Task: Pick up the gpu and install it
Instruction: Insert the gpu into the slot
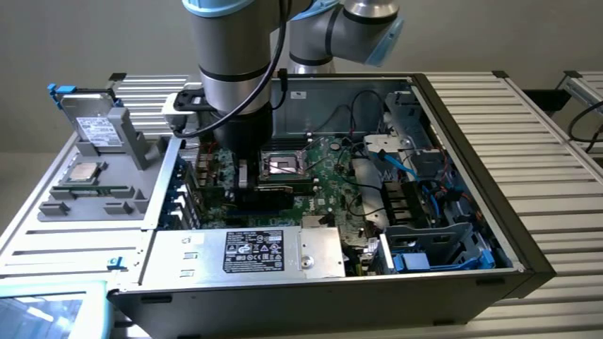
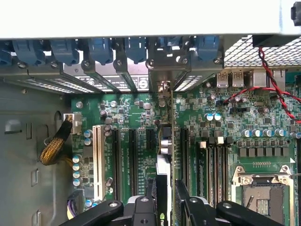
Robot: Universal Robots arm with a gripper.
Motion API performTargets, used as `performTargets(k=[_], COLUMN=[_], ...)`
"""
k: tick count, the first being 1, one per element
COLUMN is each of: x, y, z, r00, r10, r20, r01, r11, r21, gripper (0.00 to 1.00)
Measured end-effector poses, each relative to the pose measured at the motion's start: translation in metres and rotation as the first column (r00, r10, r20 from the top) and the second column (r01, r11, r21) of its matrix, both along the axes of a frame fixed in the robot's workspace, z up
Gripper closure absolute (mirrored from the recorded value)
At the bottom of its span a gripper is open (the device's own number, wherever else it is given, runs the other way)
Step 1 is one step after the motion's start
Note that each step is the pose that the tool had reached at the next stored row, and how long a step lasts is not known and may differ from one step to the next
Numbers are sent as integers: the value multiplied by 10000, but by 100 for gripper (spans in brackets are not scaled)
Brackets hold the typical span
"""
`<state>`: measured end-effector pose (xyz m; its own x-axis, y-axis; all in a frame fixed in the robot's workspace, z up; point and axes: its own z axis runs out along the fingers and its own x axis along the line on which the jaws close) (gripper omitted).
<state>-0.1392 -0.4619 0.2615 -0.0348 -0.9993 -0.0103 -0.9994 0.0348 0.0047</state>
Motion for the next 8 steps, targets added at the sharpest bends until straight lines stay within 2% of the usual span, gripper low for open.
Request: performTargets(k=[8], x=[0], y=[0], z=[-9], r00=[10000], r10=[2], r20=[3], r01=[-2], r11=[10000], r21=[4], gripper=[73])
